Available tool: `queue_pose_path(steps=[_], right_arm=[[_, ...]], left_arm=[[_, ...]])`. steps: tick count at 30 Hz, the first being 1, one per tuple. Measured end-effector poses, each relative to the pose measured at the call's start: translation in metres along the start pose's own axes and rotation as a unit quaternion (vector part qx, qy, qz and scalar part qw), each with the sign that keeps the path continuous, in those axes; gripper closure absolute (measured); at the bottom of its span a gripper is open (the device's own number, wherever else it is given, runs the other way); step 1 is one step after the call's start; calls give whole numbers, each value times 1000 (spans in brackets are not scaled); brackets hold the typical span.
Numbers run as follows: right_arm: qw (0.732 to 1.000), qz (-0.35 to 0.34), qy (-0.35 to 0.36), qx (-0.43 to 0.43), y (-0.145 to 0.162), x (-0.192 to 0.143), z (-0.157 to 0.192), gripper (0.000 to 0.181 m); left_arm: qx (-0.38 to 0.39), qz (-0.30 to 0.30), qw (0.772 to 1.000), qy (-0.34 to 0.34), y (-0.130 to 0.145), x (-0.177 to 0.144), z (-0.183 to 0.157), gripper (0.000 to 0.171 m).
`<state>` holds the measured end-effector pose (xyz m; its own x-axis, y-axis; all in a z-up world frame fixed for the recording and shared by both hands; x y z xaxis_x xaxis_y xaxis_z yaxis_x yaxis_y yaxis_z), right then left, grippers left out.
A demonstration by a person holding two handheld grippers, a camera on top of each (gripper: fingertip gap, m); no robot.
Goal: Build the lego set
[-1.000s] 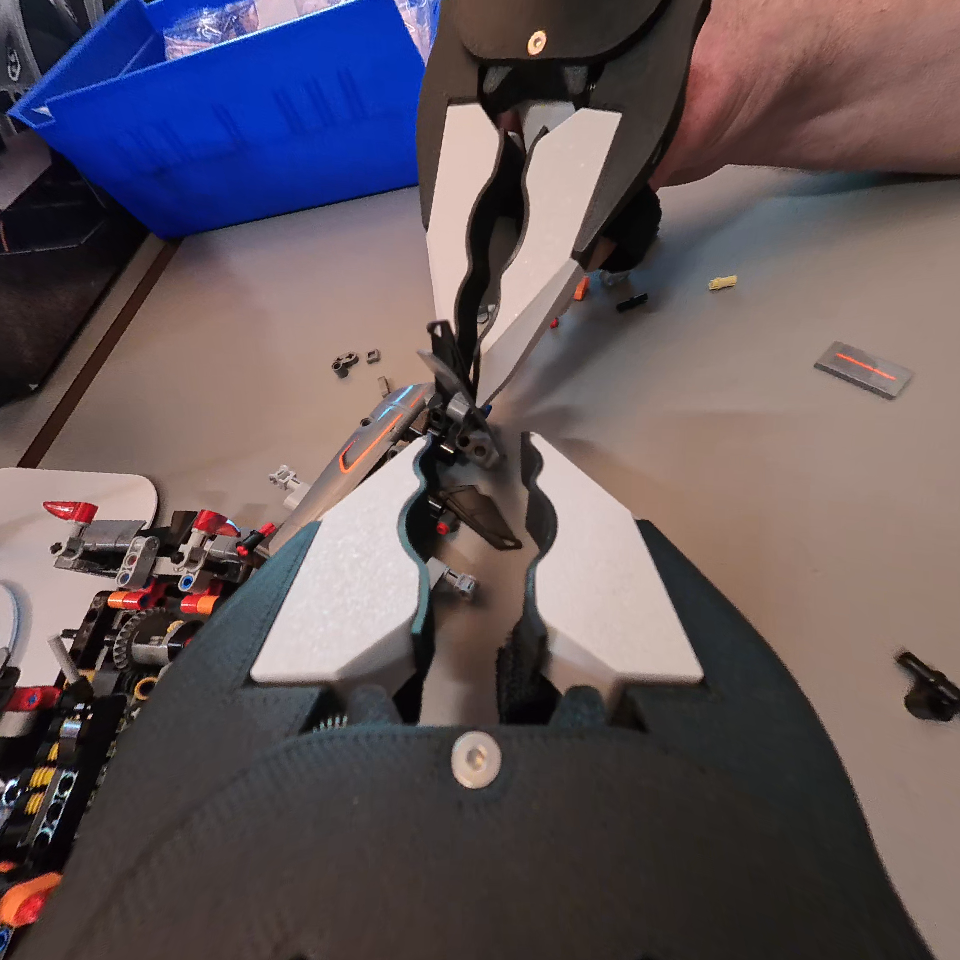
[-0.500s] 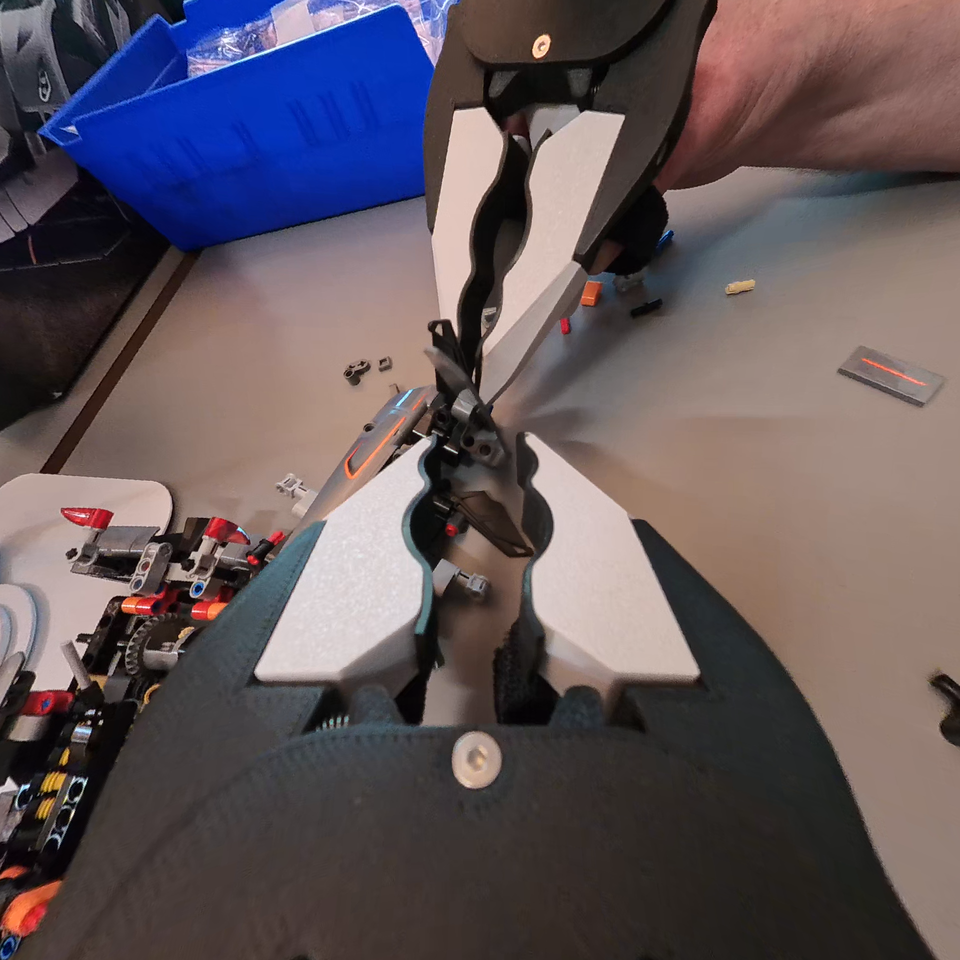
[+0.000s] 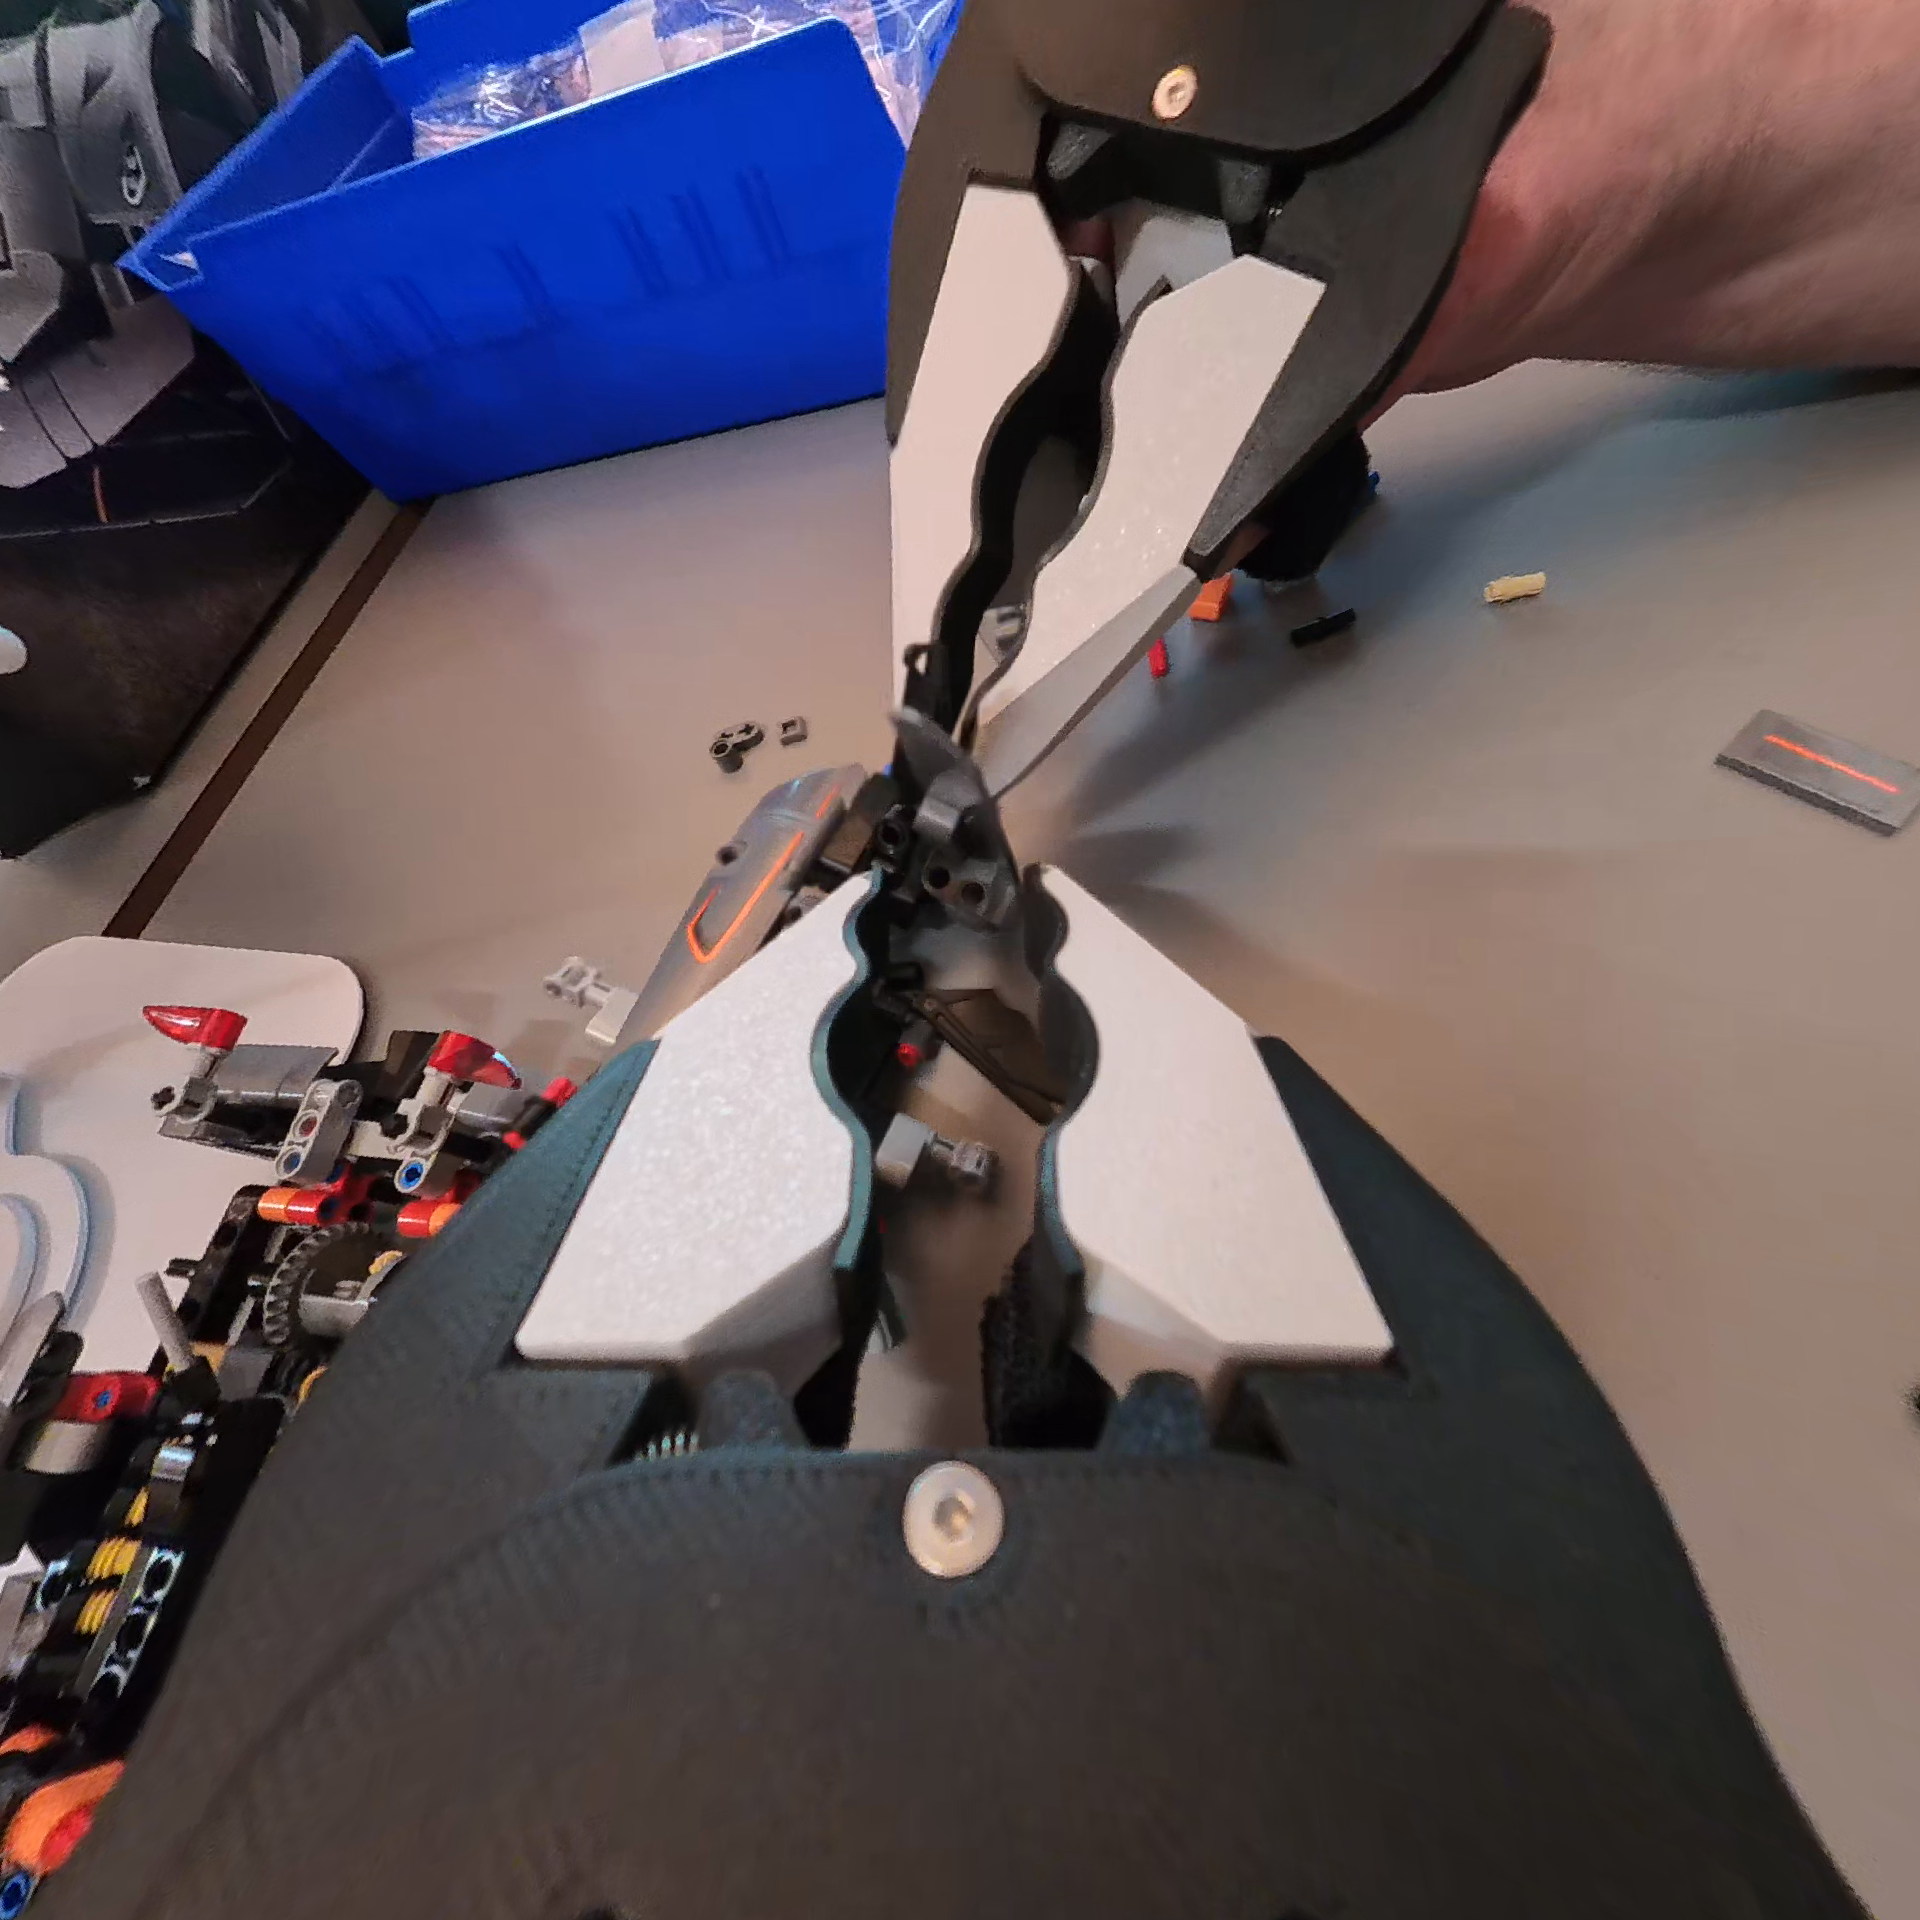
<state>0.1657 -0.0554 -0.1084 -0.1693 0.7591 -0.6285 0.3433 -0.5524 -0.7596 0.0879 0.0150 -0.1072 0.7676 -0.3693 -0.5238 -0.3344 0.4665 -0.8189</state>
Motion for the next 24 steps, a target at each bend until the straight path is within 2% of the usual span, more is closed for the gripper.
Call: queue_pose_path(steps=[13, 20, 24], right_arm=[[1000, -9, 6, 1, -1, 1, 0, 177], [1000, -17, 3, 12, -1, 2, -1, 177], [1000, -15, -3, 18, 2, 4, -2, 177]], left_arm=[[15, 8, 1000, 4, 0, -2, 4, 153], [20, 28, 999, 23, 3, -10, 9, 142], [37, 36, 998, 32, 6, -12, 15, 146]])
Point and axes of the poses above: each gripper's, where its closed fingertips meet, x out along the fingers, y out of its underside, z = x × y across the jaws, the point moved 6 cm from there along -x, back along the fingers, and after that the axes turned 3 degrees about z, right-handed, at the moved point
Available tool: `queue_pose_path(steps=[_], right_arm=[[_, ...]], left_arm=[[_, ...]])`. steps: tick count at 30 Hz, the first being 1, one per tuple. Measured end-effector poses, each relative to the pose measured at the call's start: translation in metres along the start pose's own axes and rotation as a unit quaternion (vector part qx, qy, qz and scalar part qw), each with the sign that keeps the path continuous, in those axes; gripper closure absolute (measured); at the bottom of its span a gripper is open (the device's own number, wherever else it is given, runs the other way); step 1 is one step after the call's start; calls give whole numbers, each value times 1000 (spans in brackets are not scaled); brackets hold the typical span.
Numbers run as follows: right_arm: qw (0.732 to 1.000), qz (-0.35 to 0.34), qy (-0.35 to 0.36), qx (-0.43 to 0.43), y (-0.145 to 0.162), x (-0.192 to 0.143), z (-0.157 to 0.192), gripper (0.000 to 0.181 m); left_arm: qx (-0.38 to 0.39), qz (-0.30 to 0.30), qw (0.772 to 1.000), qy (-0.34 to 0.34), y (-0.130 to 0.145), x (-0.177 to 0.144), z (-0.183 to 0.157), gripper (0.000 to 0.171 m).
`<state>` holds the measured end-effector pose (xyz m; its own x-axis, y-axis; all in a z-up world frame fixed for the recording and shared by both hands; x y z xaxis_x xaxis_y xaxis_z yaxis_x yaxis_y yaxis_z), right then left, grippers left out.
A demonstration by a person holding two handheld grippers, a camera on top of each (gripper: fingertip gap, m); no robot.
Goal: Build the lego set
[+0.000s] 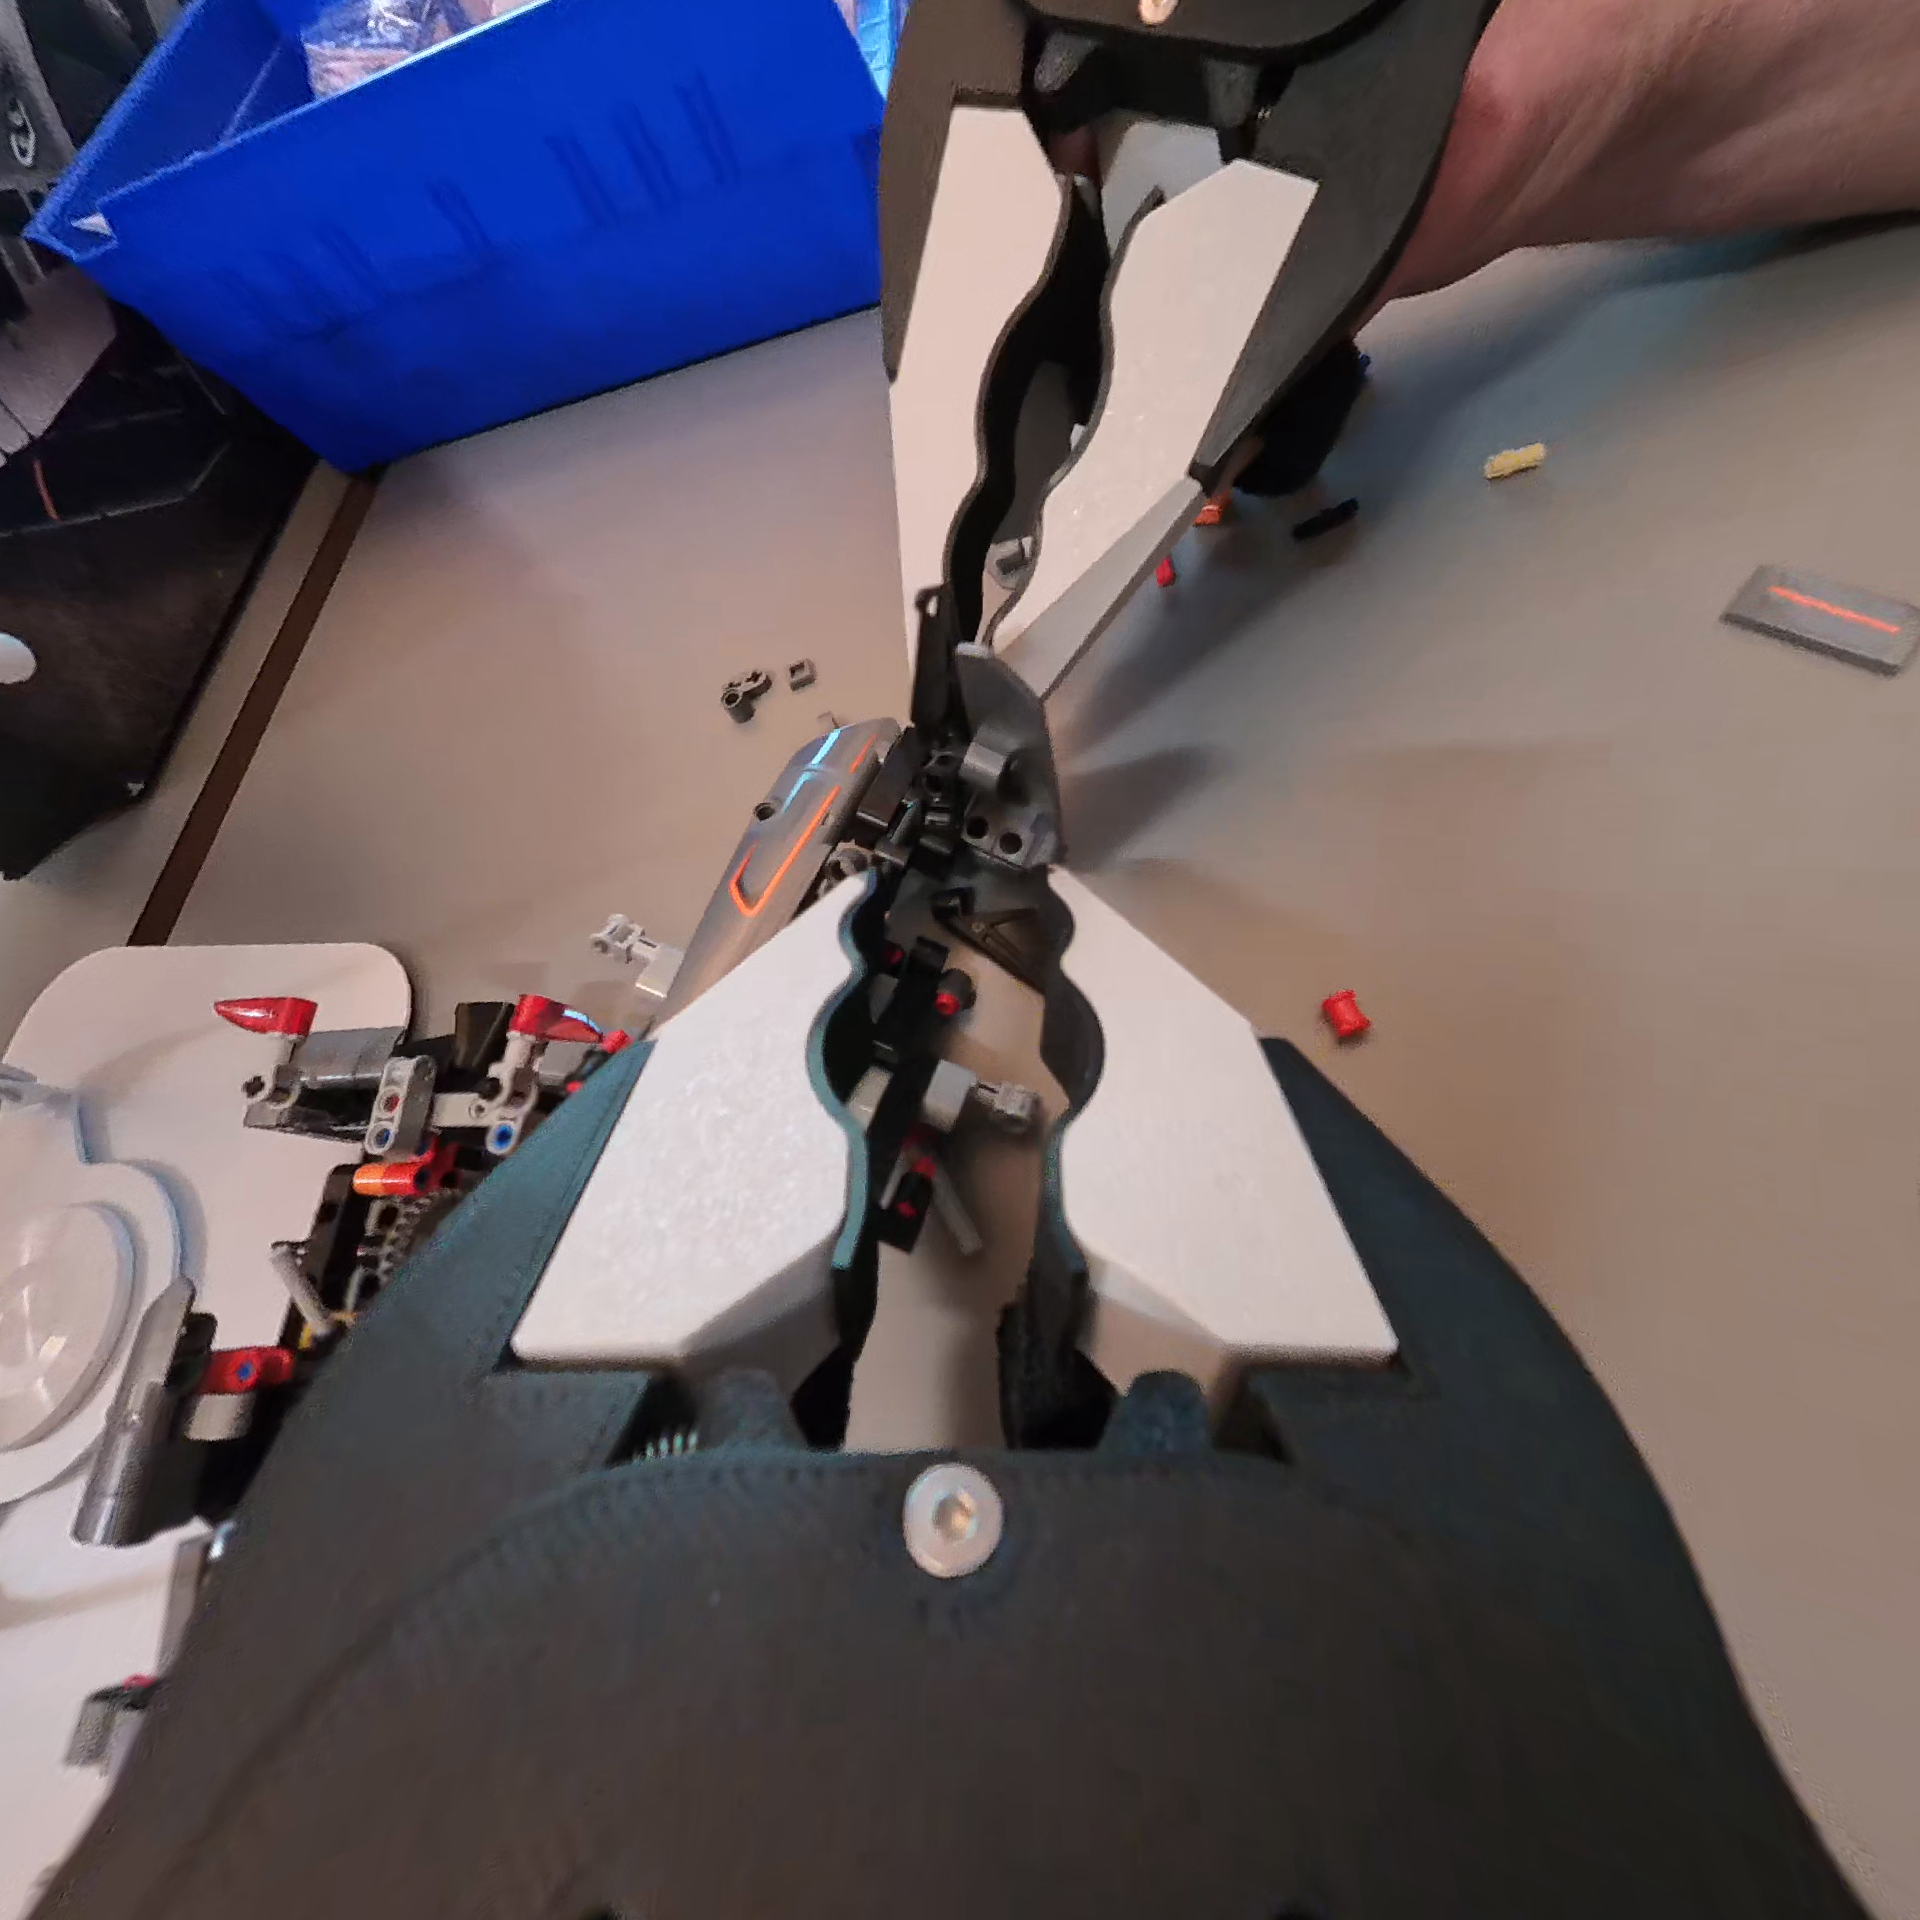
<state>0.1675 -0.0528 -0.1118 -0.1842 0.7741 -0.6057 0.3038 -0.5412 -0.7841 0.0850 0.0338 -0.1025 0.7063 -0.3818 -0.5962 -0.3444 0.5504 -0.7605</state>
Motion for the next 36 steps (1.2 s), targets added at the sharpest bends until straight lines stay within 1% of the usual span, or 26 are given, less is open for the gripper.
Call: queue_pose_path(steps=[2, 6, 7, 9, 13, 19, 24, 27, 36], right_arm=[[1000, 4, -6, 6, 3, 3, 0, 177], [1000, 2, -13, 10, 5, 6, 2, 177], [1000, -1, -14, 11, 5, 6, 3, 177], [1000, -6, -19, 16, 4, 6, 3, 177], [999, -8, -25, 24, 5, 7, 2, 177], [999, -8, -28, 25, 6, 7, 2, 177], [999, -6, -34, 25, 7, 6, 5, 177], [998, -14, -47, 44, 8, 3, 3, 177], [989, -41, -101, 98, 9, -4, -2, 177]], left_arm=[[12, 7, 1000, 8, 1, 2, 3, 146], [41, -11, 999, 21, -2, 5, 8, 150], [50, -14, 998, 18, -3, 5, 10, 154], [47, -28, 998, 43, -6, 6, 10, 153], [63, -23, 996, 61, -4, 15, 9, 154], [76, -37, 993, 77, -6, 17, 10, 164], [100, -44, 991, 80, -10, 18, 5, 164], [90, -56, 991, 84, -11, 18, 7, 165], [60, -58, 992, 97, -13, 20, 7, 165]])
Point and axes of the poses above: each gripper's, where its closed fingertips meet, x out along the fingers, y out of its underside, z = x × y across the jaws, the point moved 6 cm from there along -x, back along the fingers, and after that the axes turned 3 degrees about z, right-handed, at the moved point
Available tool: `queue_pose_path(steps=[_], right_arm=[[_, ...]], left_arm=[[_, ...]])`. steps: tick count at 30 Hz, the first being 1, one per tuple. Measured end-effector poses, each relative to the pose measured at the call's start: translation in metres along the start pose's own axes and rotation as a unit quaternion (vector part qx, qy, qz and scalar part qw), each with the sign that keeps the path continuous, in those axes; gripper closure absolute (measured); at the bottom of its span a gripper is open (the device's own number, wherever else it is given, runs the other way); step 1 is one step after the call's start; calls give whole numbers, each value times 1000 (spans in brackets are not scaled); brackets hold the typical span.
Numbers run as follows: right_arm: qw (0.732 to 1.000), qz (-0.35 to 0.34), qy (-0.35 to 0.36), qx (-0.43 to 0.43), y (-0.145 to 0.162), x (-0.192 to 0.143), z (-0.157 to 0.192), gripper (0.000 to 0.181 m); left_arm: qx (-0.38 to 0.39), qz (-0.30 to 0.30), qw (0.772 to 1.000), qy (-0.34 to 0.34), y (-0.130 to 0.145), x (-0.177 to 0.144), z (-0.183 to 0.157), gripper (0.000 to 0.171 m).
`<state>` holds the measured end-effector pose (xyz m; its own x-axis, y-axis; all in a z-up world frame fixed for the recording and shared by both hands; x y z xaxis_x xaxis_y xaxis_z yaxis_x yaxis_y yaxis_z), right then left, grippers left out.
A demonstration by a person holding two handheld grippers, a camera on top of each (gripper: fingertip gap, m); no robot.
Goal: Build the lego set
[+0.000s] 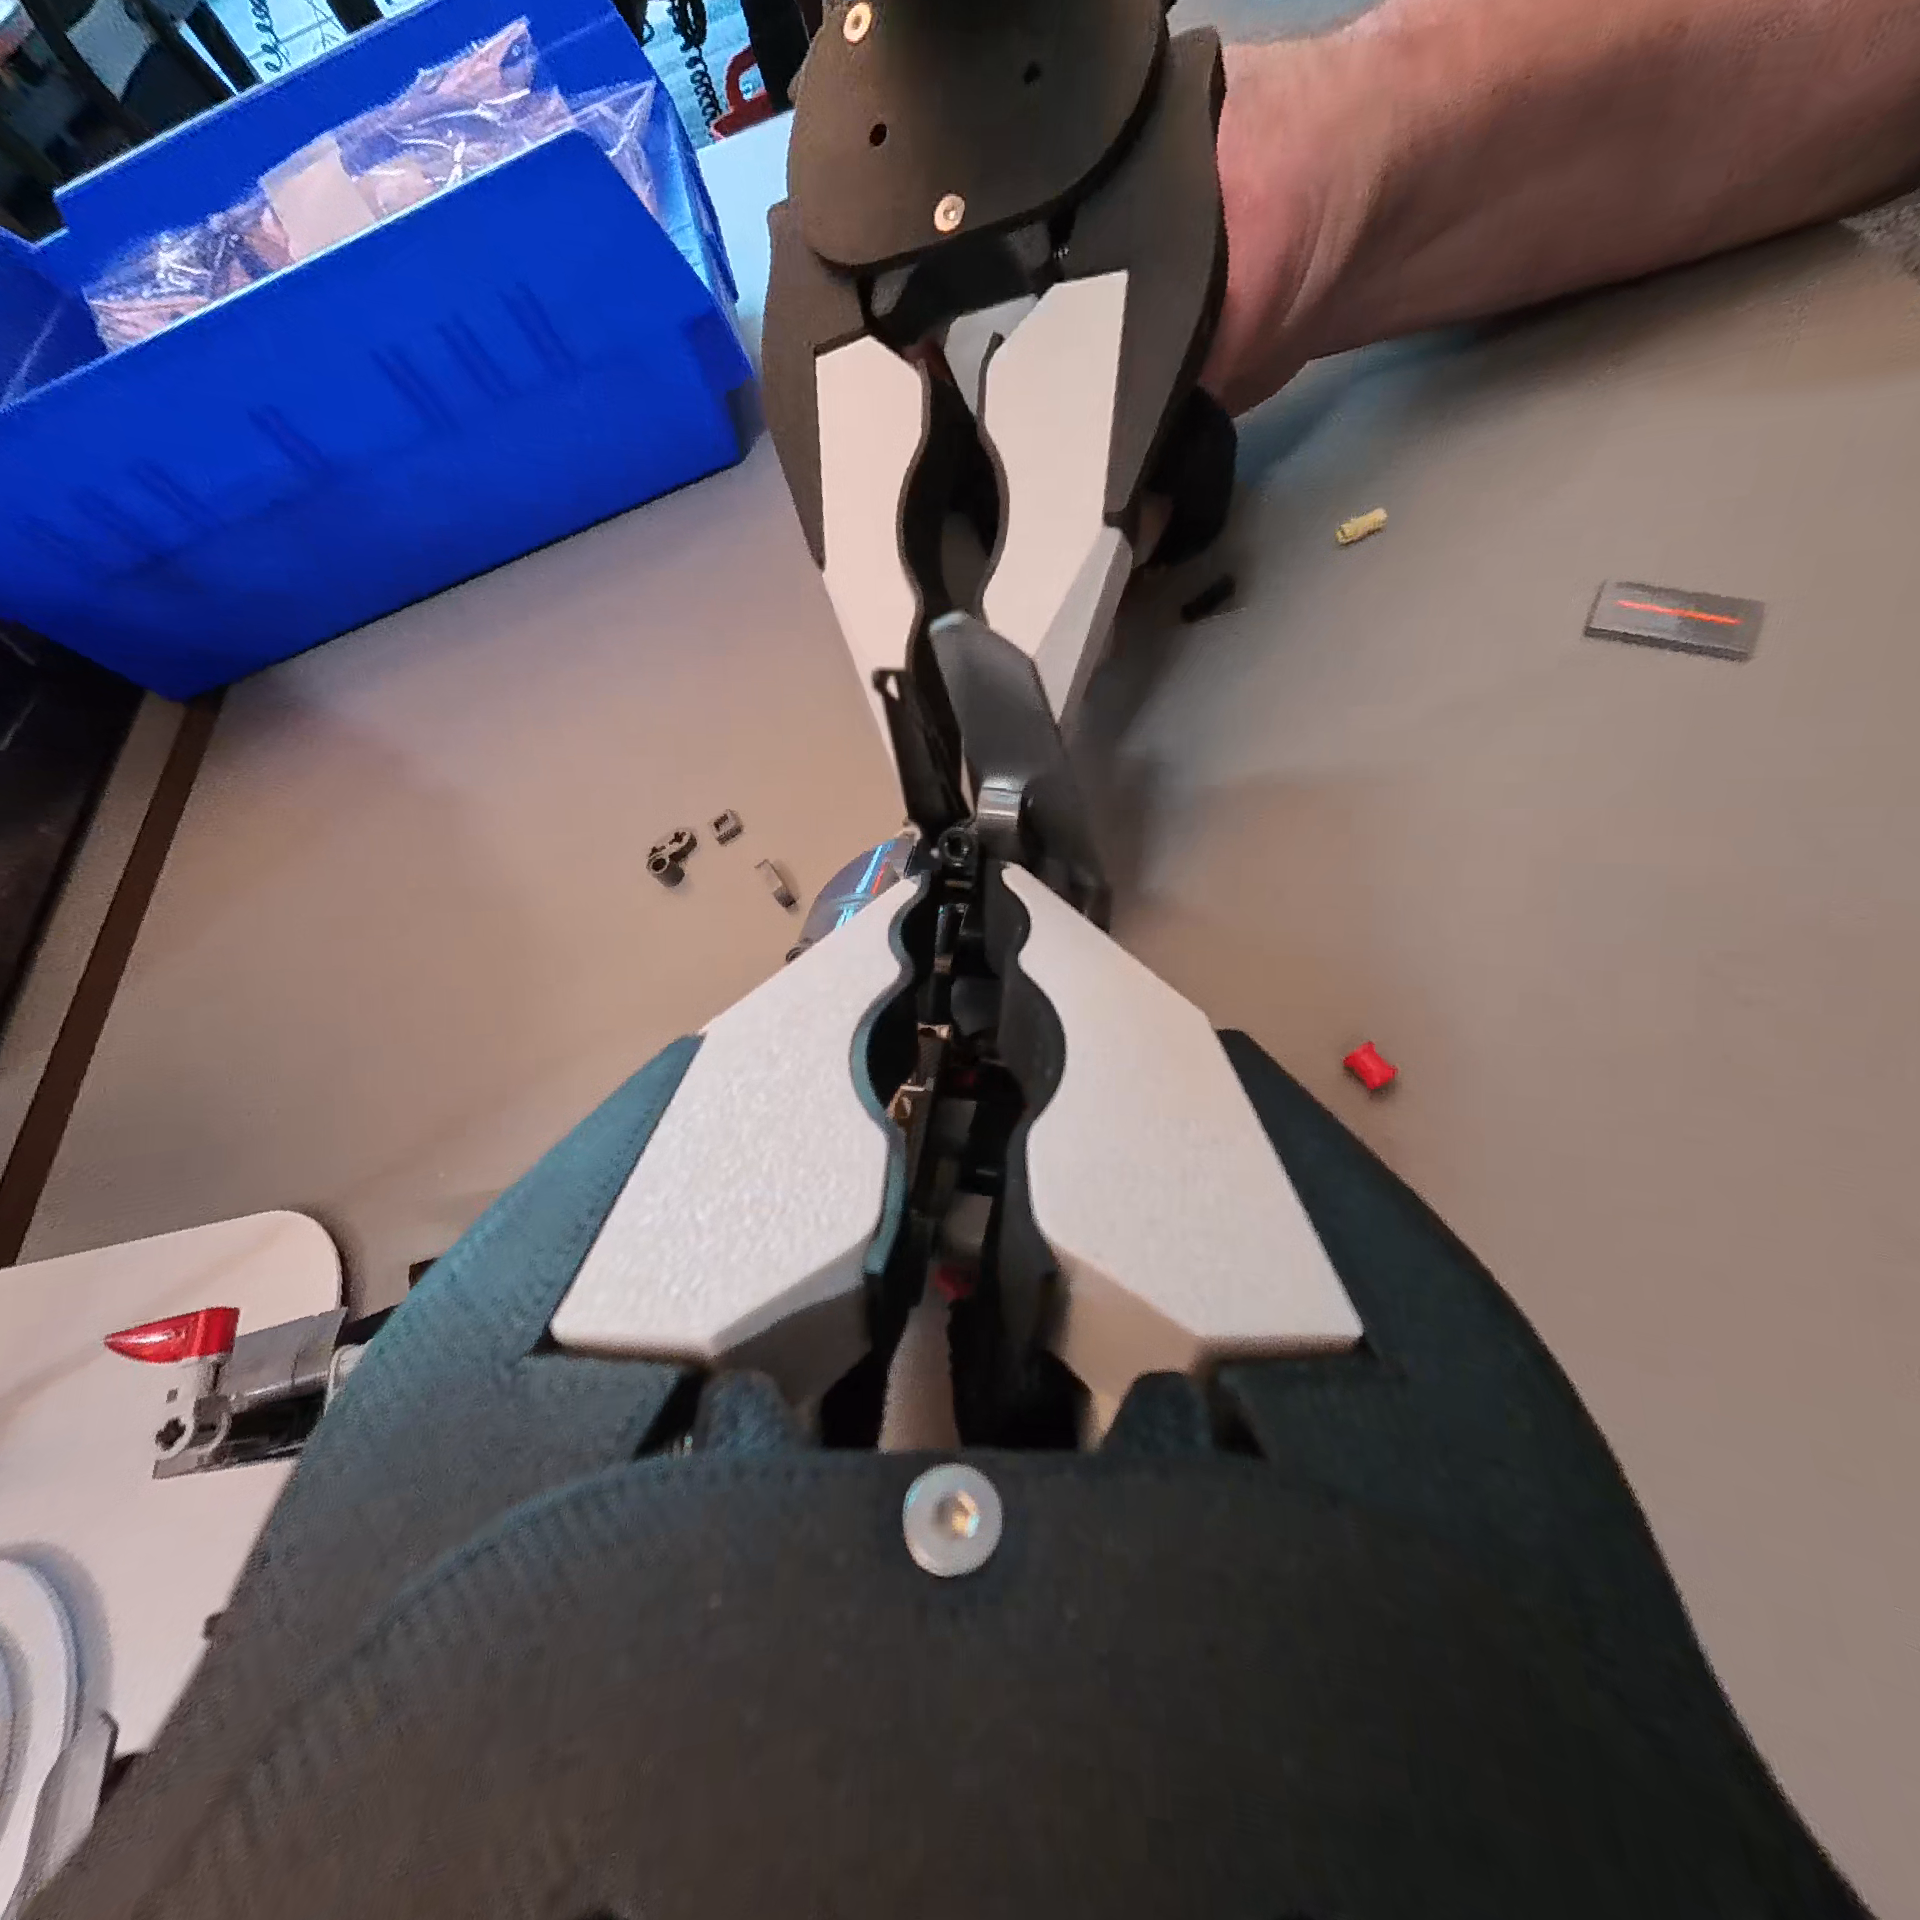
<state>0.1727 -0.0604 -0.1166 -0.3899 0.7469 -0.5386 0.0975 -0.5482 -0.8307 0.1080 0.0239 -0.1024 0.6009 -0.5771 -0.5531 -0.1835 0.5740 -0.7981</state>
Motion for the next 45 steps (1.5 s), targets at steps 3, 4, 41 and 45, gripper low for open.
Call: queue_pose_path(steps=[3, 4, 41, 45], right_arm=[[1000, 11, -2, 5, 3, -1, -2, 177], [1000, 12, -4, 8, 4, -2, -3, 177], [989, 83, 97, -79, -6, -5, 7, 178], [985, 103, 105, -88, -7, -6, 9, 179]], left_arm=[[-17, -5, 1000, 6, 0, 0, 2, 165], [-20, -6, 1000, 6, 0, 0, 3, 166], [8, 59, 998, -10, -6, 8, 2, 167], [35, 91, 995, -22, -12, 9, -2, 166]])
Point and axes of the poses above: each gripper's, where its closed fingertips meet, x out along the fingers, y out of its underside, z = x × y across the jaws, the point moved 6 cm from there along -x, back along the fingers, and after that the axes turned 3 degrees about z, right-handed, at the moved point
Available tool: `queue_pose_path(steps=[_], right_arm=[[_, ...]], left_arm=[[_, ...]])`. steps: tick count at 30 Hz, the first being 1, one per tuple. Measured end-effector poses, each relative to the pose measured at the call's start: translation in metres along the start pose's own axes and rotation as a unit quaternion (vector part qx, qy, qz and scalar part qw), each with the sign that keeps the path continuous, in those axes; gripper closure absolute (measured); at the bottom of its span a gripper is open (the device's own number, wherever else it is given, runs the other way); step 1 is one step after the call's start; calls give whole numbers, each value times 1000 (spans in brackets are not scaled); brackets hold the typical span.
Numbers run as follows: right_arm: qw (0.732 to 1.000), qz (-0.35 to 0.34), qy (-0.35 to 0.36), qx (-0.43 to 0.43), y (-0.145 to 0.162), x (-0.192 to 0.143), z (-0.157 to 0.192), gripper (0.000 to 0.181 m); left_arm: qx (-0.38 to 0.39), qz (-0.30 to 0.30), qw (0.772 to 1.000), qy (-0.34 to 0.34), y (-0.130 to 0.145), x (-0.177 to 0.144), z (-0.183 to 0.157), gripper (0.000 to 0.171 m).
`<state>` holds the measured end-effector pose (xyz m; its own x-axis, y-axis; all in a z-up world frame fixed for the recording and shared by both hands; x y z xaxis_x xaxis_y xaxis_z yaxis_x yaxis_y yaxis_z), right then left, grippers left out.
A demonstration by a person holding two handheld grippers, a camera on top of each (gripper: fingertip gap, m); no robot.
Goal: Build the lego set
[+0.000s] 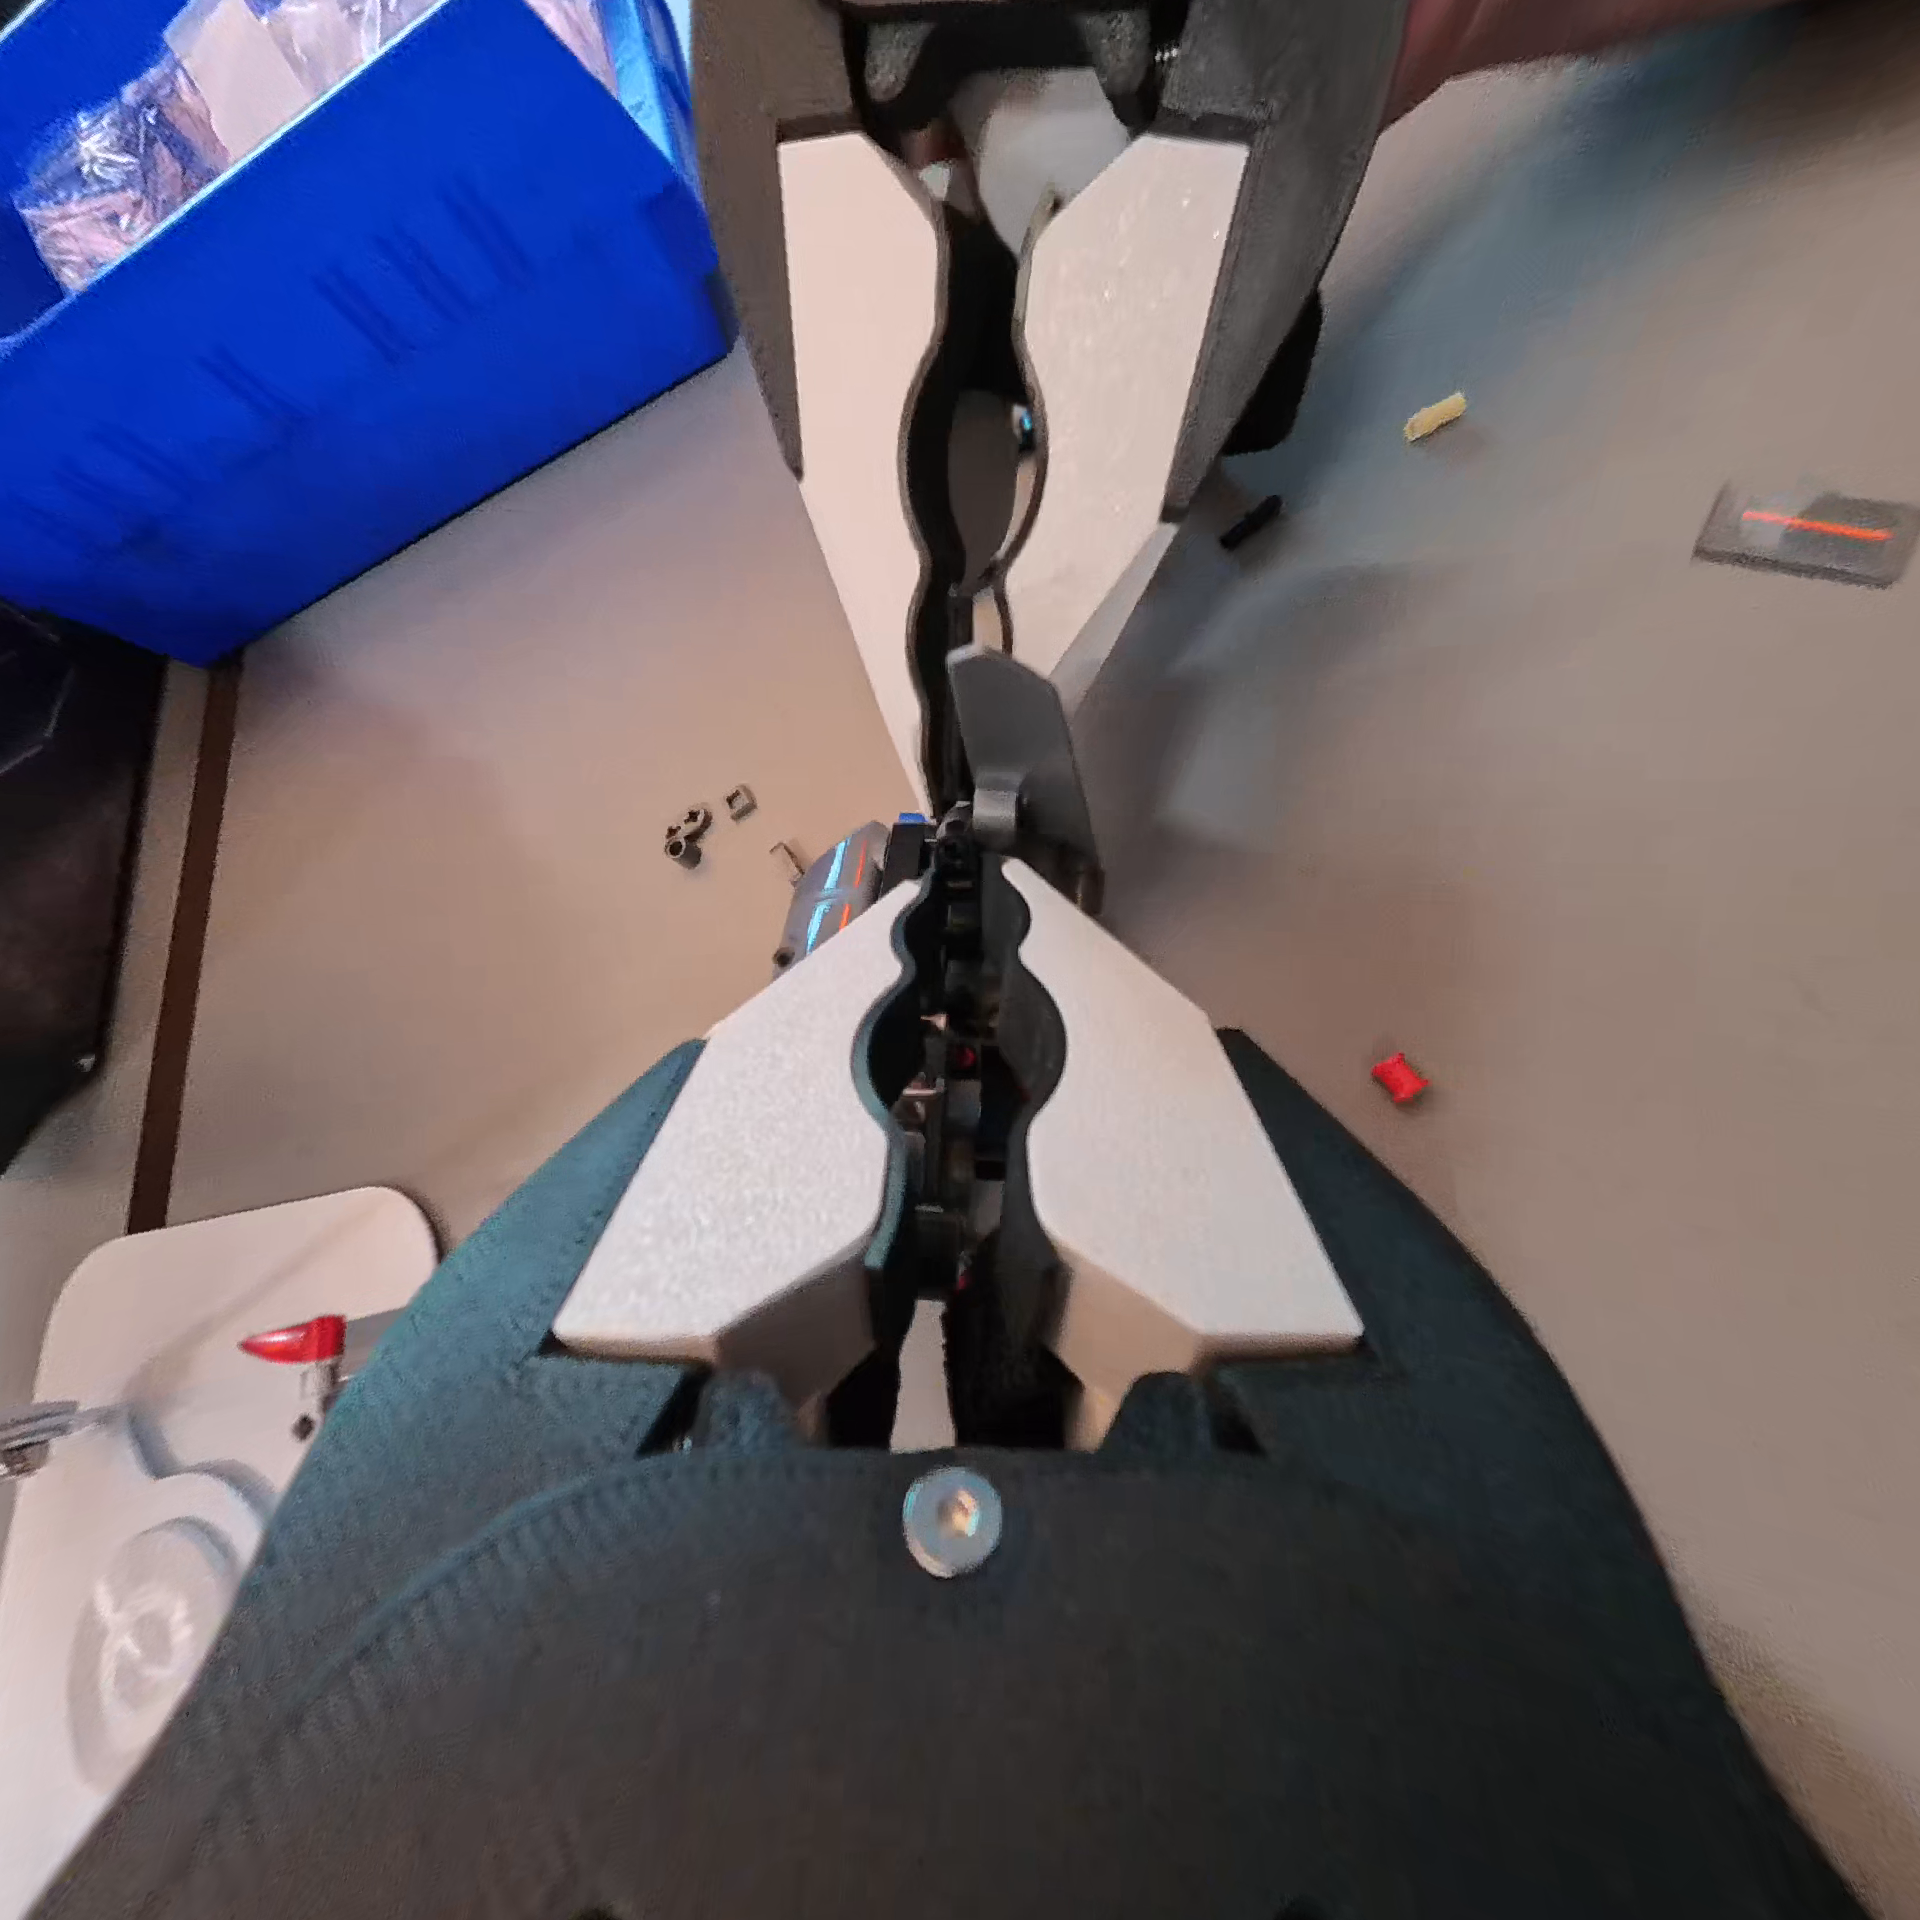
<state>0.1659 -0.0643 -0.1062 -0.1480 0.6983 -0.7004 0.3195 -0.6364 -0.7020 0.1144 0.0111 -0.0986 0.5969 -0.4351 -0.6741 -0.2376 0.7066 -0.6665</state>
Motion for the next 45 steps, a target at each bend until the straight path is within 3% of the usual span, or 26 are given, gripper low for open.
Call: queue_pose_path(steps=[14, 22, 38, 45], right_arm=[[999, 23, 19, -45, -2, -1, 4, 179], [999, 13, 17, -45, -6, -4, 8, 180], [999, -19, -19, -18, 6, -1, 3, 178], [998, -37, -41, 4, 5, -10, 0, 178]], left_arm=[[36, 53, 998, -4, -10, 1, -4, 167], [64, 113, 991, -26, -3, 10, -9, 166], [37, 62, 997, -16, -3, 7, -9, 166], [15, 36, 999, 4, -5, 3, -7, 152]])
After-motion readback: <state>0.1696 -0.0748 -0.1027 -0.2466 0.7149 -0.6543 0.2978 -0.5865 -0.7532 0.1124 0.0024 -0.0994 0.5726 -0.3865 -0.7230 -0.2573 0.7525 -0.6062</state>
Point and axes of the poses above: each gripper's, where its closed fingertips meet, x out along the fingers, y out of its underside, z = x × y across the jaws, the point moved 6 cm from there along -x, back along the fingers, and after that the axes turned 3 degrees about z, right-handed, at the moved point
